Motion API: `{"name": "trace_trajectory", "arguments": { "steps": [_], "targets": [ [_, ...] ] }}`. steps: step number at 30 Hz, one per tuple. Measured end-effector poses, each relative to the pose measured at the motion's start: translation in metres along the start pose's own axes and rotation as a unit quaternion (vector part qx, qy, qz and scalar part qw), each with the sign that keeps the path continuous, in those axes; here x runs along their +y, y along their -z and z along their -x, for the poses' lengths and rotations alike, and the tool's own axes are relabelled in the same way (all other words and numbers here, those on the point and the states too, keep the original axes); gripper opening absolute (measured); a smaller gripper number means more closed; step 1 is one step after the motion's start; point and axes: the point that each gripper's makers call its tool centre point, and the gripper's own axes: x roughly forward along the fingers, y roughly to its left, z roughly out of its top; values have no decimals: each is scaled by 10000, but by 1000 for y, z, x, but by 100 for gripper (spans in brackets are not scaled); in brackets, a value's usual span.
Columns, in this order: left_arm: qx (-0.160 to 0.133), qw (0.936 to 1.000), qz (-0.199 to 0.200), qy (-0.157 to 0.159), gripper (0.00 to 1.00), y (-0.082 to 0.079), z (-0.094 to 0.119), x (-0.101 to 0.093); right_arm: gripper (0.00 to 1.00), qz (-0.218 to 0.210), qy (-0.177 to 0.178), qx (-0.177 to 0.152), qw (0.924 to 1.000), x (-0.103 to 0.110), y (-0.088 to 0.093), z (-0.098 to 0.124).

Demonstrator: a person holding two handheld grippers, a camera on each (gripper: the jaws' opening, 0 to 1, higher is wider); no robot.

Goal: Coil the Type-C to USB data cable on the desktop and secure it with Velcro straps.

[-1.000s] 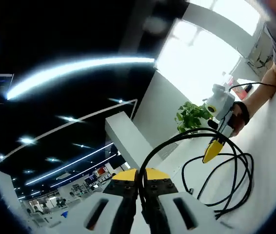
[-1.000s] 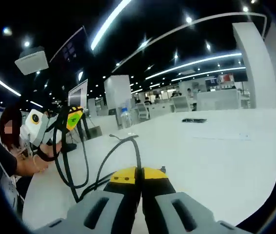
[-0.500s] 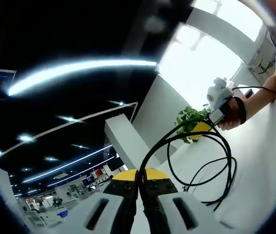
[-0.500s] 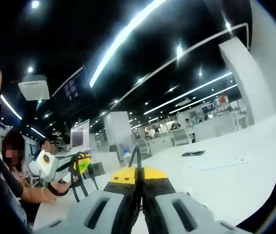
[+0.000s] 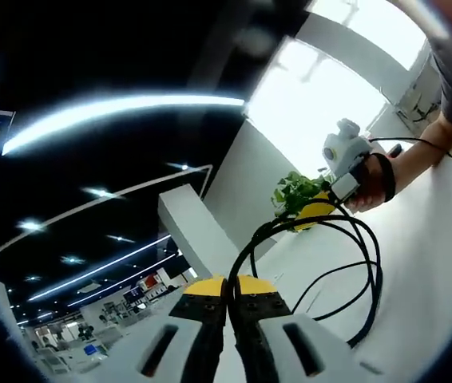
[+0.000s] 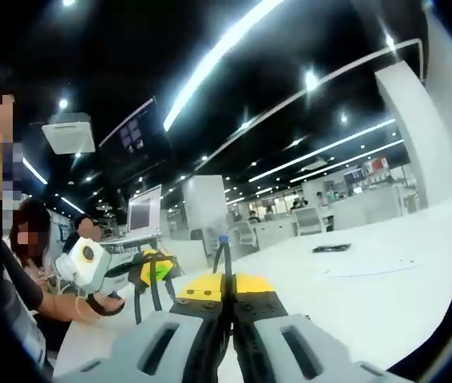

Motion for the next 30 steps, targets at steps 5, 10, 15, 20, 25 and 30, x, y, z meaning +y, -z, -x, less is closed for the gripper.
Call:
{"name": "trace_trajectory", "arguments": {
  "steps": [5,10,15,20,25,30],
  "targets": [
    [9,10000,77,50,5,1,0,-2,2,0,-123,-42,9999,8,-1,-1],
    [15,9998,177,80,5,2,0,-4,2,43,-253,-16,9997,20,4,-3],
    [17,9998,142,129,5,1,0,-7,2,95,-390,39,9992,30,8,-5],
    [-5,9999,34,162,5,-2,1,-11,2,229,-429,114,9988,33,12,-7],
    [-29,9998,17,196,5,-3,0,-13,2,257,-468,108,9985,37,13,-6],
    [-33,9997,38,227,5,-3,0,-15,2,303,-549,111,9980,43,14,-6]
  ]
}}
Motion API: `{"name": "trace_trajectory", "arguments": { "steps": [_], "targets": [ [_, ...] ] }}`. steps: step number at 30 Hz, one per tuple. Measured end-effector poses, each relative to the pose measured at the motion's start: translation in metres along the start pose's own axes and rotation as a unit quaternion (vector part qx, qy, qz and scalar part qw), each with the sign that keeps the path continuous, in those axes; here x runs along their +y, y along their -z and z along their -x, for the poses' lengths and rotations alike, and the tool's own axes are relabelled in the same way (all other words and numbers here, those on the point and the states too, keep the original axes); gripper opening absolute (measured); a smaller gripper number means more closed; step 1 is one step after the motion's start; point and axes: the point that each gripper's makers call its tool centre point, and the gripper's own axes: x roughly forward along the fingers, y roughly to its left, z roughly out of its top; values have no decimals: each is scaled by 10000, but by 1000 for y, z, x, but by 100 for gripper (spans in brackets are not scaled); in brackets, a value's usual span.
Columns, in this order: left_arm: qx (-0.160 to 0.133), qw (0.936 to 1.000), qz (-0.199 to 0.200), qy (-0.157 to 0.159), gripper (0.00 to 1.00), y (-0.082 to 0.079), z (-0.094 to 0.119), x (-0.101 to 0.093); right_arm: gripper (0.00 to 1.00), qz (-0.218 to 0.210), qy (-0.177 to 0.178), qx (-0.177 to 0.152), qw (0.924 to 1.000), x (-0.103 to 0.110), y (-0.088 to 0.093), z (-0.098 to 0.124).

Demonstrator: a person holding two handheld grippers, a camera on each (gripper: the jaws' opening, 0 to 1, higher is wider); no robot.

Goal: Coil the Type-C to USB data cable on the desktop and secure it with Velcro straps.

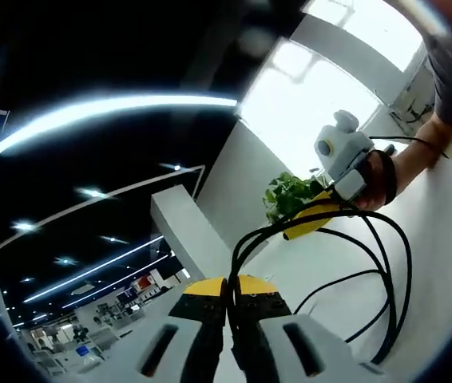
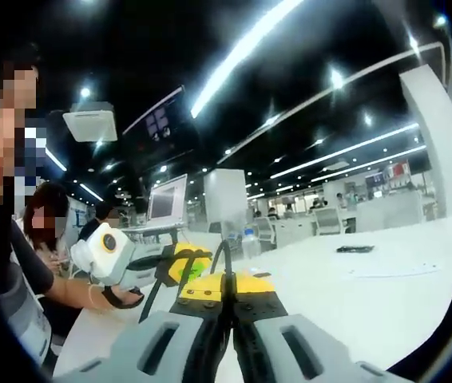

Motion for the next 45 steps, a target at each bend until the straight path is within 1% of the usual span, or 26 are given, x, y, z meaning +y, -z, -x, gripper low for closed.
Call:
{"name": "trace_trajectory", "arguments": {
  "steps": [2,5,9,11,15,23,26,31,34,38,40,43,45],
  "targets": [
    [-1,10000,27,17,5,1,0,-1,2,35,-33,5,10000,3,0,0],
    [10,10000,-62,15,5,1,-1,-3,2,114,-102,13,9999,7,1,-1],
    [22,9999,-141,-37,6,2,-1,-1,2,223,-217,37,9995,14,1,-2],
    [31,9999,-119,-42,6,2,-1,0,2,250,-312,58,9992,18,3,-2],
    [34,10000,-81,-39,7,3,-1,0,2,229,-456,109,9986,25,7,-4],
    [40,9999,-97,14,7,4,-1,-3,2,93,-612,234,9978,31,17,-6],
    [141,9996,-234,64,6,6,-2,-4,2,48,-640,287,9975,32,21,-7],
    [284,9983,-495,143,4,9,-2,-8,2,-18,-581,324,9978,29,23,-7],
    [354,9975,-595,148,4,10,-1,-7,3,25,-492,337,9982,25,26,-8],
    [410,9973,-597,155,3,11,-1,-5,4,129,-373,272,9989,23,27,-9],
    [425,9973,-581,137,3,12,-1,-4,5,142,-376,253,9989,23,26,-9],
    [458,9972,-586,32,3,12,0,3,11,84,-342,164,9992,20,20,-7],
    [475,9973,-565,-49,3,12,1,8,13,-164,-237,-45,9996,12,10,-6]
  ]
}}
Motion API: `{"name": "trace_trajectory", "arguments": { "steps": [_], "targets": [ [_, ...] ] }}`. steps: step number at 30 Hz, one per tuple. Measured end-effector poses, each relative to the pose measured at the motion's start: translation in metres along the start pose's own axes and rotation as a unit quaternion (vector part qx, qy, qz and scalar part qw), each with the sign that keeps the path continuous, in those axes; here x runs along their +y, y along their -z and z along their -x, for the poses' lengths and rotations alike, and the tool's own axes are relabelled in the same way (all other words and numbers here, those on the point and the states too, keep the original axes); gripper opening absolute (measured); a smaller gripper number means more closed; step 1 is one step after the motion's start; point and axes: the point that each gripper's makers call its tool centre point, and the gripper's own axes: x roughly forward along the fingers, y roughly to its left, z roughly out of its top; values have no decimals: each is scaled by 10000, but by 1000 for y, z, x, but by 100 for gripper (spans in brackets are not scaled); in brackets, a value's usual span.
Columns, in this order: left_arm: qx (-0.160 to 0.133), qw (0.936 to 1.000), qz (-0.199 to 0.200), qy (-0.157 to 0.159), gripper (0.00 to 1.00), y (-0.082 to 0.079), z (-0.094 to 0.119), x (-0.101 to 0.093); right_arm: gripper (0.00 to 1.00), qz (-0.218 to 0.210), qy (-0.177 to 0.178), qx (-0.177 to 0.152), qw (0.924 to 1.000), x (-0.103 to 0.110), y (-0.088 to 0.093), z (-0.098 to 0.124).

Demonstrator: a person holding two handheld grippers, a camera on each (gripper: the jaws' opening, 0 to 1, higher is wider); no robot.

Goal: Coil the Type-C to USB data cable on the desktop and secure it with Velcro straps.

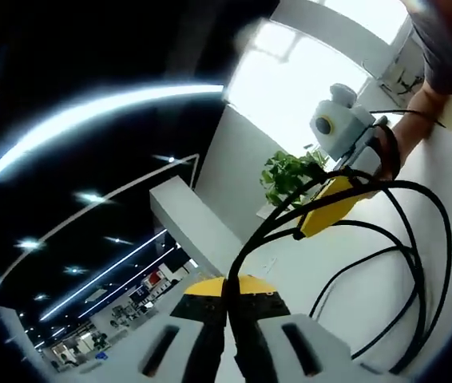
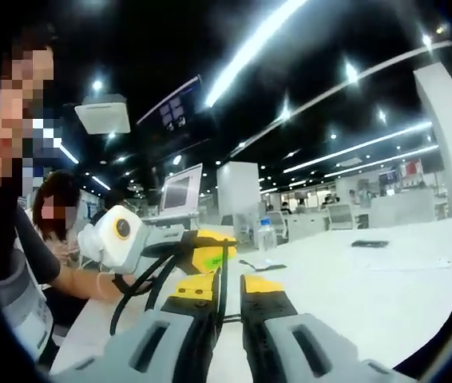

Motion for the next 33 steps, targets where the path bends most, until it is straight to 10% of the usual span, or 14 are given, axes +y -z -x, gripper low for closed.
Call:
{"name": "trace_trajectory", "arguments": {
  "steps": [6,13,33],
  "targets": [
    [6,9997,107,-198,4,1,3,13,14,-525,782,-107,9955,-54,-14,17],
    [-88,9993,62,-351,4,-6,6,22,19,-1150,1331,1155,9776,-92,57,23],
    [-391,9968,39,-703,4,-27,15,39,21,-884,1113,2069,9680,-73,106,15]
  ]
}}
